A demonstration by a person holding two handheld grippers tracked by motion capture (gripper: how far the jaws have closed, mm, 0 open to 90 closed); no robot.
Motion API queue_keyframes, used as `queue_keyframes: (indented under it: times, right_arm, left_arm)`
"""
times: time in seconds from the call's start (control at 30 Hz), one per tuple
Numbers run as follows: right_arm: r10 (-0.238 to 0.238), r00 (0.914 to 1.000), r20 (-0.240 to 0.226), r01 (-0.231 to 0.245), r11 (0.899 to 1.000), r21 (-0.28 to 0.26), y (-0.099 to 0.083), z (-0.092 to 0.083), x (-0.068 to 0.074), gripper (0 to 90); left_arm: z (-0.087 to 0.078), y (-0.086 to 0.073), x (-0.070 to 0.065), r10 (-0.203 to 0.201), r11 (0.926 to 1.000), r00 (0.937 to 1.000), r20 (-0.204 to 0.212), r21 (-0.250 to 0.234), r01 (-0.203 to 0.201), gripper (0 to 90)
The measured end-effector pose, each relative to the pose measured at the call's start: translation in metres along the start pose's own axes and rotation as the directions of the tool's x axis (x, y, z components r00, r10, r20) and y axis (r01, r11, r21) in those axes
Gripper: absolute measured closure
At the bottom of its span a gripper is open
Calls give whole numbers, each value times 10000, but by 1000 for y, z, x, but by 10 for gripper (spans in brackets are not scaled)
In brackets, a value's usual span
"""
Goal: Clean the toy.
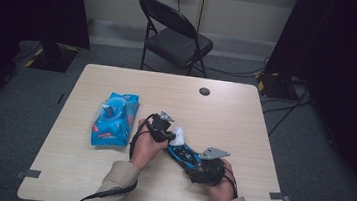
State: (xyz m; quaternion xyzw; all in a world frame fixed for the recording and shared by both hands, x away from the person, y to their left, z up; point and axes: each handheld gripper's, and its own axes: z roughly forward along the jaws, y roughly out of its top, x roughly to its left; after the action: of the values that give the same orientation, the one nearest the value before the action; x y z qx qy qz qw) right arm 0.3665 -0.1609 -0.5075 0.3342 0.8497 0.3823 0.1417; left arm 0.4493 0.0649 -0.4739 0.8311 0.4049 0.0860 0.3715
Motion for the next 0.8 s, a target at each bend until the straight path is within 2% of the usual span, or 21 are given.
queue_keyframes:
  times: [0.13,0.23,0.43,0.57,0.8]
  right_arm:
    - [0,10000,2,0,10000,-1,0,0,0,242]
    - [0,10000,1,0,10000,0,0,0,0,241]
    - [-2,10000,1,2,10000,-1,0,0,0,241]
    - [0,10000,0,0,10000,-1,0,0,0,241]
    - [-4,10000,1,4,10000,-1,0,0,0,241]
  left_arm:
    - [0,-3,5,-303,9994,9995,107,-148,305,851]
    - [0,-4,7,-307,9994,9995,117,-146,309,851]
    - [-3,-7,14,-384,9992,9990,-221,-114,382,850]
    - [-4,-9,20,-413,9991,9981,-455,74,417,851]
    - [-9,-17,29,-699,9970,9948,-736,291,722,851]
